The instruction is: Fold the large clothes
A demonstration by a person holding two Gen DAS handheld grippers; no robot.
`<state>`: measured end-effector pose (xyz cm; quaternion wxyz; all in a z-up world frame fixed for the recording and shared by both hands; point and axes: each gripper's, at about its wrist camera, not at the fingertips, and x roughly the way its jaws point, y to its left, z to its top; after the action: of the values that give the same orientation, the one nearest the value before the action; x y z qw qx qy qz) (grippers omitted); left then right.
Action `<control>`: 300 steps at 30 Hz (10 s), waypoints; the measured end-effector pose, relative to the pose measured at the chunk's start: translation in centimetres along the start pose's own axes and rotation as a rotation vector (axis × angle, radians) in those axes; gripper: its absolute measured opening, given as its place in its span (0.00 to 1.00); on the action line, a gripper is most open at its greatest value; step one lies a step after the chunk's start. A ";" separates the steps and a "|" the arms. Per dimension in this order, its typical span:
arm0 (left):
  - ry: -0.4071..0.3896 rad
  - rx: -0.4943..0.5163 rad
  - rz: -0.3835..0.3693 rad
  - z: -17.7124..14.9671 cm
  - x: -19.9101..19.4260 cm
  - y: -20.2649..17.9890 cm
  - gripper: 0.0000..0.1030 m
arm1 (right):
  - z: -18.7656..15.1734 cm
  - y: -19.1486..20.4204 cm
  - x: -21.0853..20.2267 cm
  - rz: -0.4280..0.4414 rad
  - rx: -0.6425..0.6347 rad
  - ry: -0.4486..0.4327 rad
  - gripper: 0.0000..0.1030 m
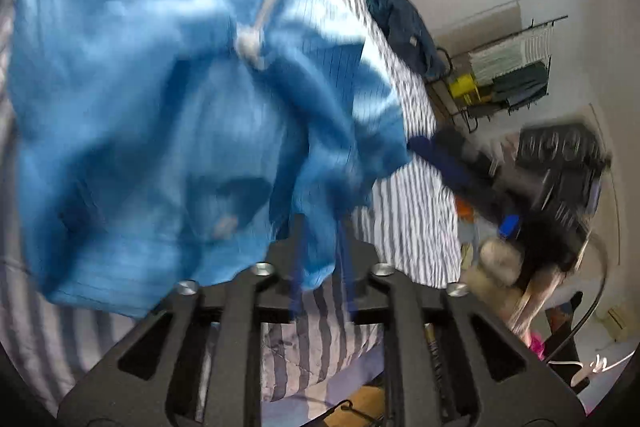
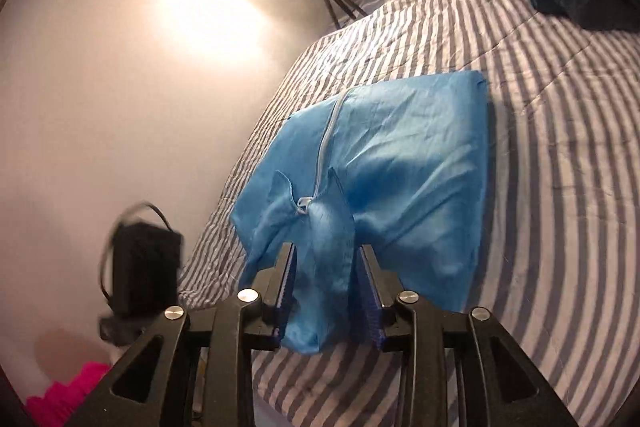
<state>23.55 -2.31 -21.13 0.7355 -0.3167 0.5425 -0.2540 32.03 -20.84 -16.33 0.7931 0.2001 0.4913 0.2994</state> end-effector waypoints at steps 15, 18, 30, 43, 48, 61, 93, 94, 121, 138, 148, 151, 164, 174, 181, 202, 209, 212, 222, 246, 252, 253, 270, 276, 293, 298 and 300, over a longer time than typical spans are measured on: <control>0.100 0.193 0.058 -2.9 0.9 -2.3 0.23 | 2.0 0.1 6.8 -0.205 -0.158 0.086 0.09; 0.055 0.268 0.055 -2.3 -3.2 -4.2 0.23 | 3.0 0.4 4.0 -0.144 -0.169 -0.008 0.13; -0.249 0.287 0.328 14.4 -7.5 -1.4 0.23 | 9.2 1.1 4.6 -0.218 -0.236 -0.101 0.21; -0.076 0.286 0.420 18.0 1.5 4.4 0.23 | 12.0 1.0 16.4 -0.379 -0.416 0.140 0.29; -0.074 0.282 0.409 18.0 0.1 4.0 0.23 | 10.6 0.1 17.8 -0.427 -0.449 0.190 0.28; -0.161 0.198 0.404 11.6 -8.8 6.6 0.23 | 4.6 1.4 5.6 -0.302 -0.359 0.104 0.28; -0.132 -0.272 0.006 14.2 -9.7 17.5 0.58 | 1.7 -12.1 2.9 -0.091 0.175 0.007 0.70; -0.124 -0.263 0.005 14.4 -9.4 17.6 0.58 | 1.6 -12.2 3.3 -0.086 0.182 0.015 0.69; -0.122 0.123 0.256 14.3 -5.4 7.5 0.05 | 4.3 -4.1 8.7 -0.139 -0.007 0.078 0.07; -0.150 0.301 0.186 14.0 -2.9 -3.7 0.04 | 6.2 -1.1 0.5 -0.329 -0.221 -0.012 0.03; -0.167 0.414 0.091 18.2 4.2 -12.2 0.04 | 10.2 -5.8 -8.0 -0.477 -0.264 -0.092 0.03; -0.170 0.448 0.069 20.3 6.7 -14.8 0.04 | 11.9 -7.1 -9.8 -0.534 -0.285 -0.114 0.03; -0.237 0.587 0.040 30.6 16.2 -24.2 0.04 | 24.0 -14.8 -15.4 -0.735 -0.336 -0.241 0.02; -0.341 0.651 0.076 37.2 22.3 -28.0 0.04 | 32.8 -20.9 -15.9 -0.803 -0.358 -0.340 0.02; -0.352 0.599 0.116 39.9 27.1 -26.0 0.04 | 35.2 -25.6 -14.1 -0.767 -0.314 -0.374 0.02; -0.347 0.583 0.329 38.5 28.0 -24.5 0.48 | 34.4 -33.1 -12.4 -0.908 -0.080 -0.340 0.40; -0.419 0.603 0.298 34.9 19.9 -28.0 0.48 | 32.2 -26.9 -17.0 -0.845 -0.095 -0.415 0.40; -0.456 0.628 0.291 32.5 15.6 -29.9 0.48 | 30.9 -23.2 -19.0 -0.830 -0.118 -0.431 0.40; -0.557 0.697 0.243 22.5 1.1 -35.6 0.48 | 25.0 -8.1 -26.4 -0.751 -0.209 -0.517 0.40; -0.738 0.835 0.178 -1.0 -22.5 -40.8 0.53 | 6.4 17.3 -40.0 -0.640 -0.388 -0.690 0.41; -0.697 0.823 0.182 -3.6 -22.3 -38.1 0.59 | 4.2 17.3 -38.7 -0.680 -0.356 -0.660 0.41; -0.679 0.815 0.182 -3.9 -21.8 -37.2 0.59 | 3.6 17.3 -38.6 -0.684 -0.347 -0.657 0.41; -0.541 0.701 0.278 -5.6 -13.1 -26.6 0.77 | -2.6 10.3 -29.2 -0.834 -0.188 -0.621 0.69; -0.537 0.711 0.305 -5.2 -10.9 -25.3 0.81 | -2.5 8.2 -27.5 -0.879 -0.148 -0.650 0.85; -0.529 0.727 0.447 -3.6 -7.5 -22.5 1.00 | -1.8 3.8 -24.1 -0.926 -0.070 -0.678 1.00; -0.504 0.723 0.461 -3.7 -6.5 -21.9 1.00 | -1.7 3.6 -23.6 -0.946 -0.054 -0.685 1.00; -0.506 0.726 0.466 -3.8 -6.5 -21.8 1.00 | -1.6 3.6 -23.2 -0.948 -0.058 -0.674 1.00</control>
<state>17.41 -12.96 -1.62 0.9440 0.0375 0.2800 -0.1707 21.73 -33.70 0.46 0.9583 0.0206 0.2390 -0.1552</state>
